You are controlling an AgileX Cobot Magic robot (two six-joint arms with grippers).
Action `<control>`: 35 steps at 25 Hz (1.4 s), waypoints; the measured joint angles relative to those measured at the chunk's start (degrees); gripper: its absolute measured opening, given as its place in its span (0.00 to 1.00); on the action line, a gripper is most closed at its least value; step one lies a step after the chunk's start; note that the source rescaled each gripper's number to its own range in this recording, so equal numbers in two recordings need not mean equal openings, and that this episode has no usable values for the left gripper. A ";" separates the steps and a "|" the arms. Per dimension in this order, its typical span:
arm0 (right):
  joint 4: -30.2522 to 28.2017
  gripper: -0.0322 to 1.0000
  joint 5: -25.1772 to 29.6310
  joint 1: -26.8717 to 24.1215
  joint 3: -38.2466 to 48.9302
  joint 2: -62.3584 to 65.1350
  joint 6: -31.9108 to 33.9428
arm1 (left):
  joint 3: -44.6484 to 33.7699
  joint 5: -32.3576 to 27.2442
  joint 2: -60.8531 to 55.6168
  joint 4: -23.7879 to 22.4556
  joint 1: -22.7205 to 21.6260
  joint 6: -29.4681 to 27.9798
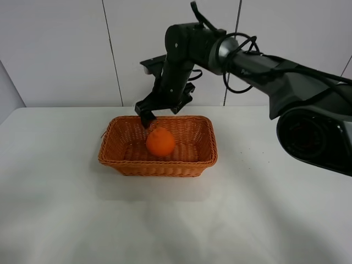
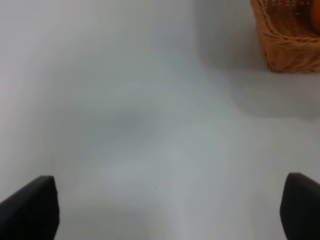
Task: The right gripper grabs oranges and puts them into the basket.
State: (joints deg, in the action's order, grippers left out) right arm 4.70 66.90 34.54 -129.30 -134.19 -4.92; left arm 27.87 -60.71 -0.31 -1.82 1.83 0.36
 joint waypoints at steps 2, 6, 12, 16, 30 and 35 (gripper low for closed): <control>-0.67 1.00 0.86 -1.45 -0.19 1.82 0.00 | 0.00 0.00 0.00 0.00 0.00 0.00; -1.32 1.00 2.48 -7.47 -0.45 3.35 0.17 | 0.00 0.00 0.00 0.00 0.00 0.00; -1.84 1.00 2.78 -19.70 -0.45 3.21 0.22 | 0.00 0.00 0.00 0.00 0.00 0.00; -2.11 1.00 2.61 -27.07 -0.45 3.21 0.22 | 0.00 0.00 0.00 0.00 0.00 0.00; -2.14 1.00 2.85 -32.99 8.48 10.51 0.63 | 0.00 0.00 0.00 0.00 0.00 0.00; -2.14 1.00 2.75 -32.99 23.91 21.59 1.02 | 0.00 0.00 0.00 0.00 0.00 0.00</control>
State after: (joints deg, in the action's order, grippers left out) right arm 2.56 69.65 1.55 -105.39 -112.60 -3.90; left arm 27.87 -60.71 -0.31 -1.82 1.83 0.36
